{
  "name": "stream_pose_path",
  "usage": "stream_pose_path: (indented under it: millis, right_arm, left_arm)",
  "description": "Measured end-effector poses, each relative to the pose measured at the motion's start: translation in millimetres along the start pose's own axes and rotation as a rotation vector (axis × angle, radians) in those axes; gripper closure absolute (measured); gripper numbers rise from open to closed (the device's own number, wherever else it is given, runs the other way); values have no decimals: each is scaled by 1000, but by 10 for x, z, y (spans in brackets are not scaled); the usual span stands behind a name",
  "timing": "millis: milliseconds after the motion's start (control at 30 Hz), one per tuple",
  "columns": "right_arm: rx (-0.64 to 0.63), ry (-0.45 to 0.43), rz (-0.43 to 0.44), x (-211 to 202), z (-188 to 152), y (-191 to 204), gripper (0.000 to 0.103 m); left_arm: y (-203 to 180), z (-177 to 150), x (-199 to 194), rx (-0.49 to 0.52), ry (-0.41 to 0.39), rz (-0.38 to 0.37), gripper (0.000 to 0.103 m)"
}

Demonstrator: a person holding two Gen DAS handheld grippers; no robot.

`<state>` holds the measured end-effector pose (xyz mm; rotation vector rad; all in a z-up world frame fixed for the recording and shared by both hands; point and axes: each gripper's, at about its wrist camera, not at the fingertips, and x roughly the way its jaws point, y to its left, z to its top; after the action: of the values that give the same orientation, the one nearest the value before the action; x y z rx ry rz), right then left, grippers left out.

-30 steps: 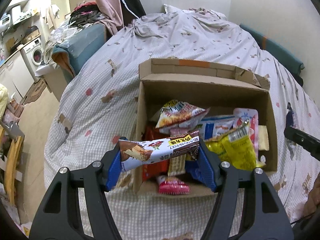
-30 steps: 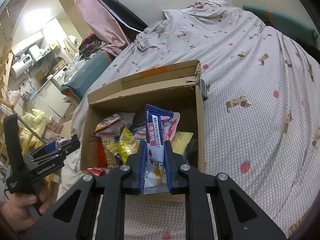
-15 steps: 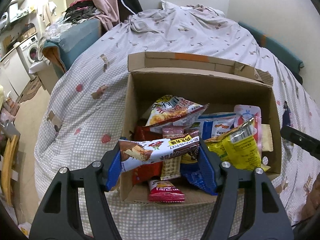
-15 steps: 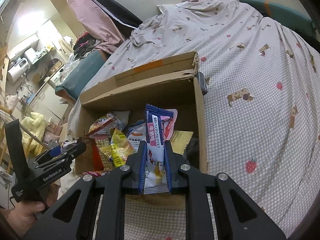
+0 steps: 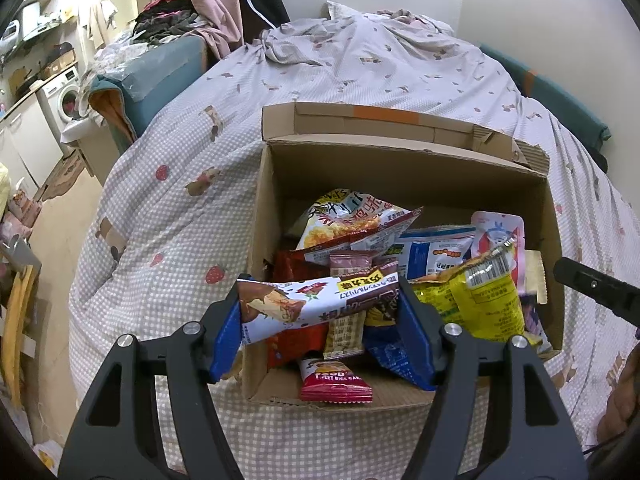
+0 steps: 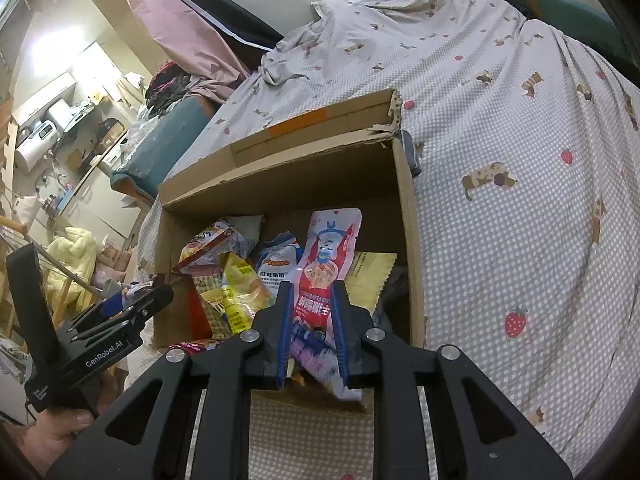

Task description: Organize snacks

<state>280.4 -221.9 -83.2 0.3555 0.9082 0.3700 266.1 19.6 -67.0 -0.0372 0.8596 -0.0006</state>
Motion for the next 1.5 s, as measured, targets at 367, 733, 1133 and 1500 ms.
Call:
stream_pose_path:
  millis: [367, 733, 1133, 1500]
  right_arm:
    - [19, -60, 23, -138, 27, -2, 20]
    - [-72, -183, -4, -494, 6, 252, 0]
    - [-127, -253, -79, -894, -274, 474, 0]
    - [-127, -236, -156, -1153, -762, 530, 0]
  left_arm:
    - [63, 8, -69, -47, 10, -23, 16]
    - [115, 61, -494, -68, -118, -36, 16]
    - [108, -150, -1061, -30, -196, -21, 0]
    - [154, -563, -1278, 16, -125, -16, 0]
